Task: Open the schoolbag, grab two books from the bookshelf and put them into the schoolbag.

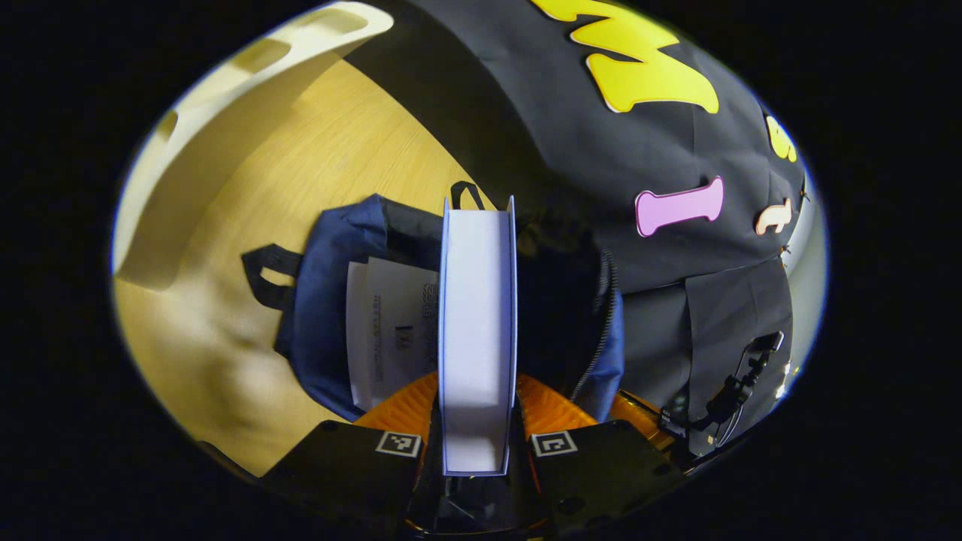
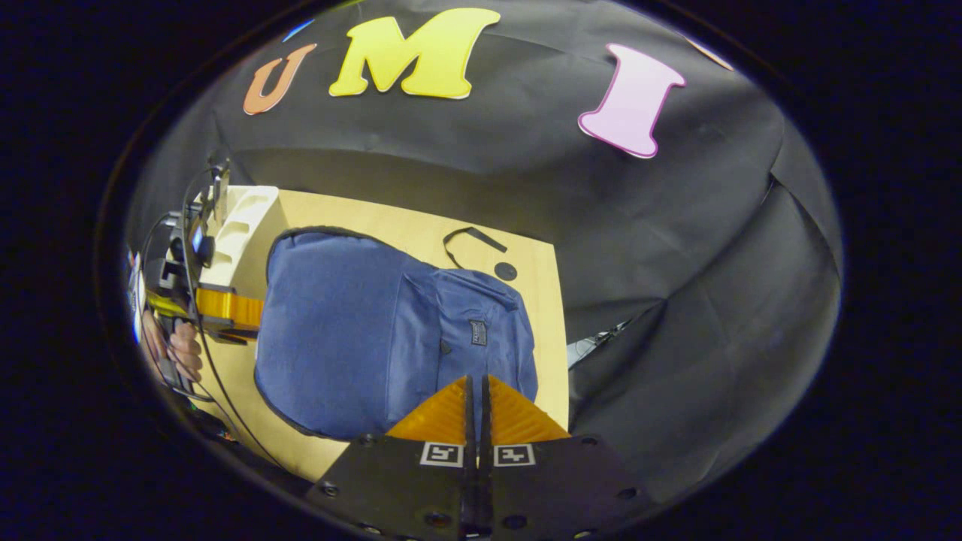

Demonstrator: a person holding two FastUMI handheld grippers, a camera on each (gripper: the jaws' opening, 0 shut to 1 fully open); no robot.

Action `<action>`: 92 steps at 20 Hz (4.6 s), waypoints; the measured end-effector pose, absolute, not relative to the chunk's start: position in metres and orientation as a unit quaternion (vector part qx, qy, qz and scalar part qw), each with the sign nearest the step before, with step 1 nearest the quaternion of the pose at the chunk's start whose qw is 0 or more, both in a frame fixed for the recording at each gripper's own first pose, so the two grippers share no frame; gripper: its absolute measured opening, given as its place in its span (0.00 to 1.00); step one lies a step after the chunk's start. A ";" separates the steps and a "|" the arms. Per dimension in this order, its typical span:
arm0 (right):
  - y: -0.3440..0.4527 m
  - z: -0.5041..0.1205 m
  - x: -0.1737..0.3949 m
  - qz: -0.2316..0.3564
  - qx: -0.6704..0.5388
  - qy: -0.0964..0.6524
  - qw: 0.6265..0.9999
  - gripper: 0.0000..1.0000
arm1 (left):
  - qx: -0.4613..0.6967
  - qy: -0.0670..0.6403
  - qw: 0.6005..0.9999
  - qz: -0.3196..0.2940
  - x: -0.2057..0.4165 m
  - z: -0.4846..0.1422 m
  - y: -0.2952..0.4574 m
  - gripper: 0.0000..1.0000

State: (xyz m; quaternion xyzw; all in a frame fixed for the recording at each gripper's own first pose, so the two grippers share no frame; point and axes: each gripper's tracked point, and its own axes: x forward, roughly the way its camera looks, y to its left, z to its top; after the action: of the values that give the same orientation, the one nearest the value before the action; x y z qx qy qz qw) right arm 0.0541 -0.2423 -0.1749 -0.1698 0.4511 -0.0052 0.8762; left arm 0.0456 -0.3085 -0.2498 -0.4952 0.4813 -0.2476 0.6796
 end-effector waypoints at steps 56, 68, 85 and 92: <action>-0.136 -0.165 0.037 0.004 -0.097 0.352 0.931 0.96 | -0.008 0.340 0.937 -0.084 0.064 -0.144 -0.135 0.83; -0.020 -0.071 0.052 0.070 -0.099 0.188 0.975 0.99 | 0.098 0.323 0.935 -0.106 0.021 -0.065 -0.049 1.00; 0.037 0.059 0.018 0.046 0.000 -0.001 0.999 0.95 | -0.039 0.035 0.999 -0.011 0.021 0.066 0.008 0.98; 0.036 0.061 0.020 0.041 0.005 -0.004 0.999 0.96 | -0.034 0.018 0.999 -0.010 0.023 0.073 0.008 0.94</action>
State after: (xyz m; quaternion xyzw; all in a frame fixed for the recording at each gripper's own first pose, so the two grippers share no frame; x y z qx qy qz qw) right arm 0.0203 0.0362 0.0606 0.0051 -0.0040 0.0415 0.9991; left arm 0.0233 0.0078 0.0730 -0.0344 0.0180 -0.0100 0.9992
